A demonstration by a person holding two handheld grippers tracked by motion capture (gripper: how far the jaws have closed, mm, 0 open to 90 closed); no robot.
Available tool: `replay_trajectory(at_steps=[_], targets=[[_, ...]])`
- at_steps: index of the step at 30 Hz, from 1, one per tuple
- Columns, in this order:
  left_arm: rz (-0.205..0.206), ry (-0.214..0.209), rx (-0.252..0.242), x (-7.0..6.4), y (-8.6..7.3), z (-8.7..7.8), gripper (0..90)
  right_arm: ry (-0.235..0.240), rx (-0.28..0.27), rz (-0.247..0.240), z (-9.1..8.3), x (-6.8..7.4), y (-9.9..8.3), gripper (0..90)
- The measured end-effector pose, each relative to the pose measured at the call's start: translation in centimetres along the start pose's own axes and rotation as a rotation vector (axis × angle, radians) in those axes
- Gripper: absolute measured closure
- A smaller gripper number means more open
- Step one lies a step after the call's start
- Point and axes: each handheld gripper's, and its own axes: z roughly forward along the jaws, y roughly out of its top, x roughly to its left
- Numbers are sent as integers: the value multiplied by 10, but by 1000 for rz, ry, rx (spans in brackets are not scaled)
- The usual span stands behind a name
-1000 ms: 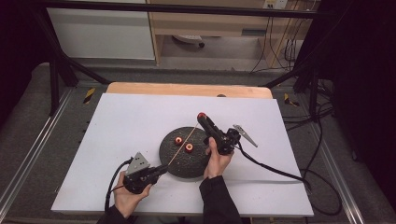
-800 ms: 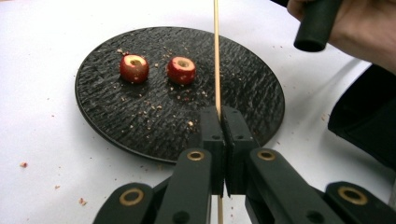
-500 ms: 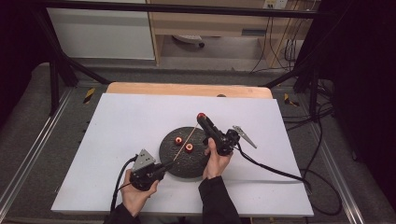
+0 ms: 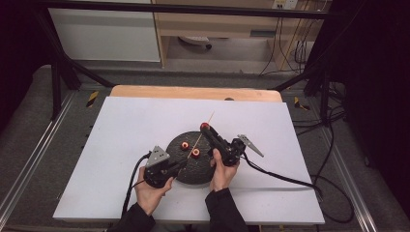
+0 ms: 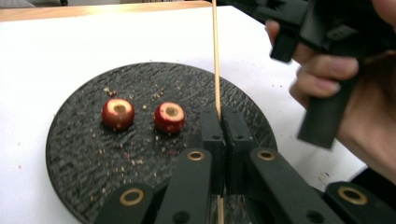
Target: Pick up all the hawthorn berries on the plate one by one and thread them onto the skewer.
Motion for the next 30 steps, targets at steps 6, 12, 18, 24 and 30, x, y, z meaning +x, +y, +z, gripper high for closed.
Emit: replay_trajectory(at_steps=[6,12,18,24,30], targets=[[12,-13,-5,3,13,11,887,6,49,-16,-5,3,-5,614],[23,-28,-8,5,19,17,887,22,111,-51,-11,5,-10,613],[43,-35,-2,6,20,21,887,15,167,-83,-15,6,-16,610],[54,-49,-3,9,16,16,887,6,227,-125,-18,7,-11,503],[70,-50,9,19,9,3,887,-3,304,-228,-23,8,3,303]])
